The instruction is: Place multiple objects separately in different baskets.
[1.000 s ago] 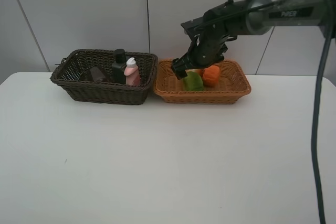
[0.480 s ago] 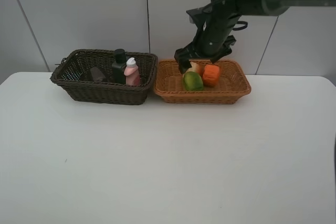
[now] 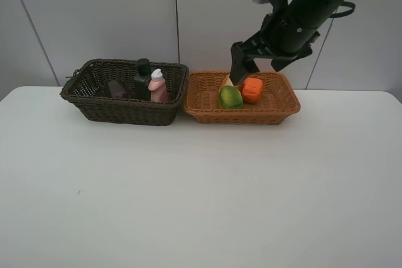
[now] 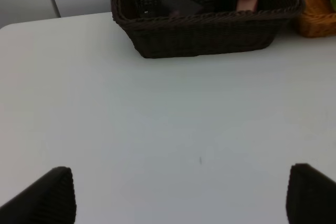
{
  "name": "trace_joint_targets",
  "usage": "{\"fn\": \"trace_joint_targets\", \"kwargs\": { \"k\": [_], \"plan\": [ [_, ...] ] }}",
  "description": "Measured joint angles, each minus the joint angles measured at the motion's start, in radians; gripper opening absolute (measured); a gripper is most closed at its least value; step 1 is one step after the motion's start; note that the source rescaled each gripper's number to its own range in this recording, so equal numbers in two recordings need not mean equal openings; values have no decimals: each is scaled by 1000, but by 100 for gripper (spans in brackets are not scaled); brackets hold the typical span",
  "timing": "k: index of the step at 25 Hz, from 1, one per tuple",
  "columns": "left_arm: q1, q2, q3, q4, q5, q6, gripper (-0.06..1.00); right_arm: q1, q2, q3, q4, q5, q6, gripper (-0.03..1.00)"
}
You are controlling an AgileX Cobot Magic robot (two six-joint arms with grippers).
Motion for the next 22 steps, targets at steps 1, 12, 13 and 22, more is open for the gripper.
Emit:
{"fn": "trace_joint_targets", "kwargs": {
  "k": [1,12,13,22],
  "plan": [
    [0,0,0,0,0,0,98,0,-46,52,9,1,-6,100],
    [0,0,0,0,0,0,98,0,-521,559,9,36,-10,100],
    [0,0,0,0,0,0,98,0,-567,597,9,44,-10,100],
    [0,0,0,0,0,0,98,0,-1047,849,46,69,-10,100]
  ]
}}
